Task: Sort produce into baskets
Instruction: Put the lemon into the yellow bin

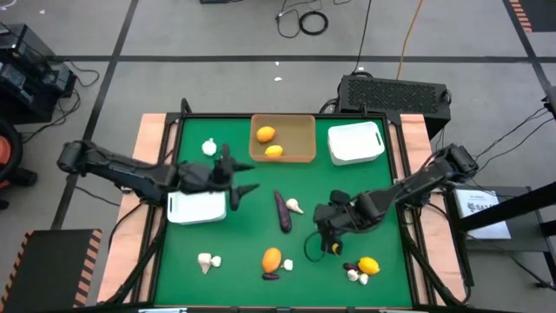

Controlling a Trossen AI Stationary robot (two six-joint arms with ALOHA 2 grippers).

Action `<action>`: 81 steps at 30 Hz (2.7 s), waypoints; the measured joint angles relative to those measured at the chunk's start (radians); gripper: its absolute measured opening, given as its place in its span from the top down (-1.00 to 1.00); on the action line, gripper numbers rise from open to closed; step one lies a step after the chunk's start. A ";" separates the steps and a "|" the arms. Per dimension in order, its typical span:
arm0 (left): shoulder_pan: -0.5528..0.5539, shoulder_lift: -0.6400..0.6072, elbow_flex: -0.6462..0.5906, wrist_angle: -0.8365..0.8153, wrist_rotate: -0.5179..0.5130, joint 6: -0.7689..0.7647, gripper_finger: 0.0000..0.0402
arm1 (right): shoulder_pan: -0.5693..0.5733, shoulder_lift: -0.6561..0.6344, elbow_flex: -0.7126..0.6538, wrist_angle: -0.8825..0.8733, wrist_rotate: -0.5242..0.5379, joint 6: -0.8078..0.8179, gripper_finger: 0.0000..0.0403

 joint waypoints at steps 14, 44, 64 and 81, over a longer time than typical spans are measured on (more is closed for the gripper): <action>-0.082 0.045 -0.097 0.283 0.029 0.056 -0.51 | 0.179 0.000 0.001 -0.094 -0.306 0.529 -0.09; -0.082 0.045 -0.096 0.261 0.116 0.106 -0.51 | 0.345 0.050 -0.099 -0.120 -0.300 0.769 -0.38; -0.082 0.045 -0.096 0.249 0.116 0.105 -0.51 | 0.384 0.050 -0.190 -0.003 -0.287 0.826 -0.25; -0.082 0.045 -0.096 0.251 0.116 0.102 -0.51 | 0.383 0.049 -0.189 -0.001 -0.279 0.826 0.32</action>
